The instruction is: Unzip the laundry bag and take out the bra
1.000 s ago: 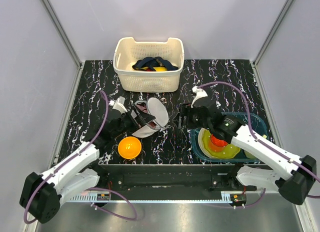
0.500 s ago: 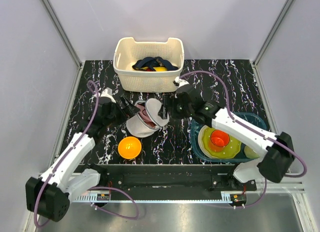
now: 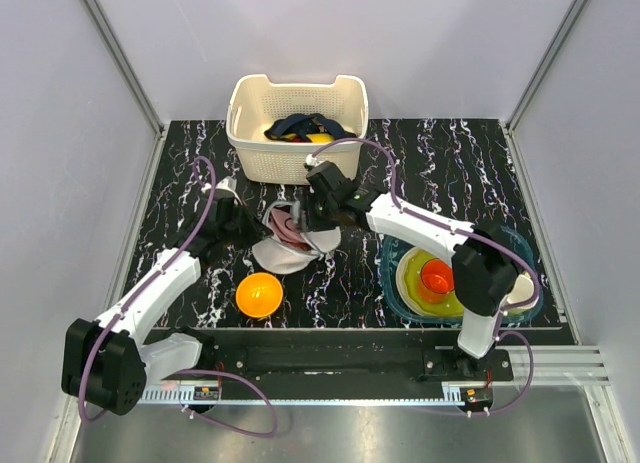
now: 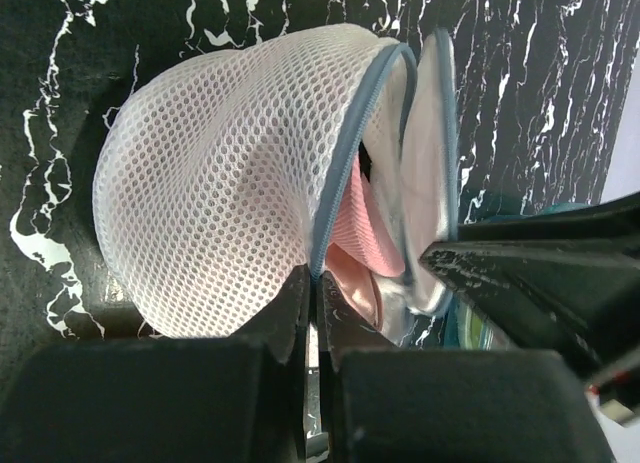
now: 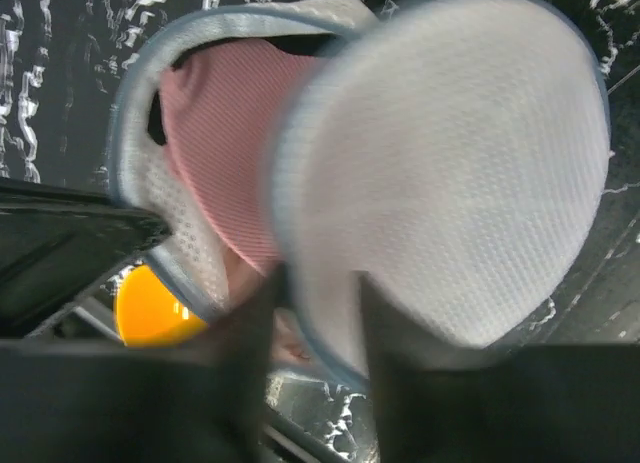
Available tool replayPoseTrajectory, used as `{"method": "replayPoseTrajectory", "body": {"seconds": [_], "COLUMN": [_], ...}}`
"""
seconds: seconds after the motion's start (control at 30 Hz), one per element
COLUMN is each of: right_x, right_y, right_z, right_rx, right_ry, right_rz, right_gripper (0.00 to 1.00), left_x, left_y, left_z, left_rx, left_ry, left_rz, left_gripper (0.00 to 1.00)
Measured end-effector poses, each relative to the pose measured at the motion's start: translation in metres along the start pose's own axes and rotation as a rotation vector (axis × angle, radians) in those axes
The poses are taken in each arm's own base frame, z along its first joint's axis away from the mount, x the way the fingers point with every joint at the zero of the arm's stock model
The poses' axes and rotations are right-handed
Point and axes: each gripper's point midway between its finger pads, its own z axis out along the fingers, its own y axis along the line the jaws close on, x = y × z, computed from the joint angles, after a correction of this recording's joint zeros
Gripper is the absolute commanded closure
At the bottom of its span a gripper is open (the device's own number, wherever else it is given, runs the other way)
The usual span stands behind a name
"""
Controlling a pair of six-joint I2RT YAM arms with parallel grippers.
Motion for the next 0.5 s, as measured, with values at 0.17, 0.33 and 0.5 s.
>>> {"method": "replayPoseTrajectory", "body": {"seconds": [0.17,0.33,0.5], "right_x": [0.012,0.020,0.016], "right_y": [-0.027,-0.062,-0.083], "right_z": [0.004,-0.033,-0.084], "right_rx": [0.090,0.173,0.202], "right_ry": [-0.006,-0.075,-0.207], "right_rz": [-0.004,0.025,0.089], "right_gripper": [1.00,1.00,0.27], "left_x": [0.000,0.003,0.006], "left_y": [-0.004,-0.010,-0.012], "left_z": [0.000,-0.001,0.004], "left_rx": [0.019,0.056,0.076], "left_ry": [0.006,0.023,0.038], "left_rz": [0.002,0.006,0.009], "left_gripper": [1.00,1.00,1.00]}}
